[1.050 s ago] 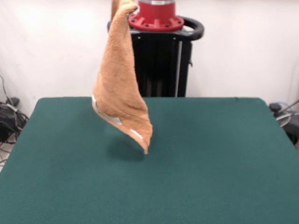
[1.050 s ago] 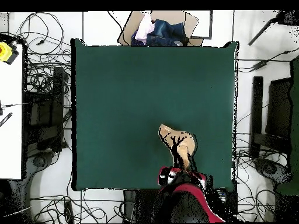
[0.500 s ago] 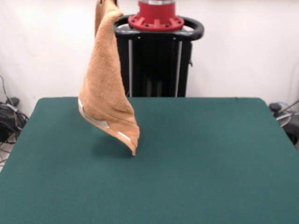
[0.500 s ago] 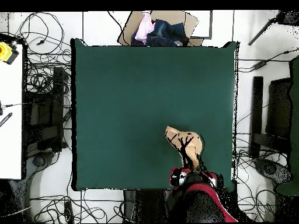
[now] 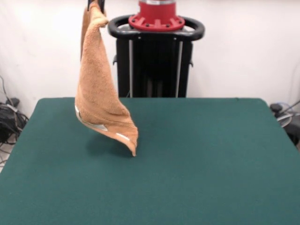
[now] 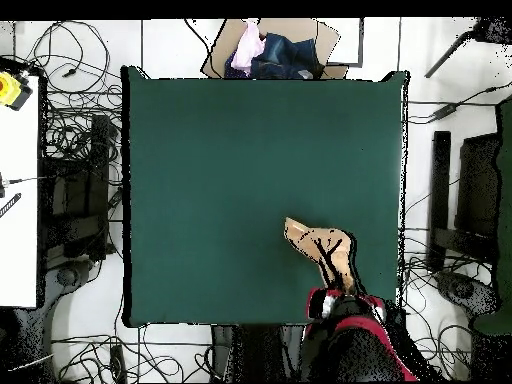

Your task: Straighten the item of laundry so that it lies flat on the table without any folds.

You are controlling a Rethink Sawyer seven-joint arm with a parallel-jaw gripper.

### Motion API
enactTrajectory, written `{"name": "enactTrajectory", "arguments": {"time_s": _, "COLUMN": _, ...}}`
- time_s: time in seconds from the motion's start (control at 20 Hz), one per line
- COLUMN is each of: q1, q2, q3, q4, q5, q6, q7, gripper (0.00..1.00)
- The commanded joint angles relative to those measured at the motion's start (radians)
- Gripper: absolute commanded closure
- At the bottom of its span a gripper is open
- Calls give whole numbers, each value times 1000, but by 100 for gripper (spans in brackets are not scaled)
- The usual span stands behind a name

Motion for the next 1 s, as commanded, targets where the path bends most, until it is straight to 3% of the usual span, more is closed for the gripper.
{"name": "enactTrajectory", "arguments": {"time_s": 0.05, "q1": -25, "q2": 31, "q3": 134, "q4": 127, "q5": -31, "q6": -110, "q7": -97, "gripper": 100}}
{"name": "enactTrajectory", "arguments": {"time_s": 0.5, "q1": -18, "q2": 141, "q3": 170, "q4": 134, "q5": -130, "q6": -271, "q7": 80, "gripper": 100}}
{"name": "enactTrajectory", "arguments": {"time_s": 0.75, "q1": -3, "q2": 113, "q3": 159, "q4": 143, "q5": -137, "q6": -247, "q7": 106, "gripper": 100}}
{"name": "enactTrajectory", "arguments": {"time_s": 1.0, "q1": -26, "q2": 30, "q3": 161, "q4": 148, "q5": -93, "q6": -143, "q7": 30, "gripper": 100}}
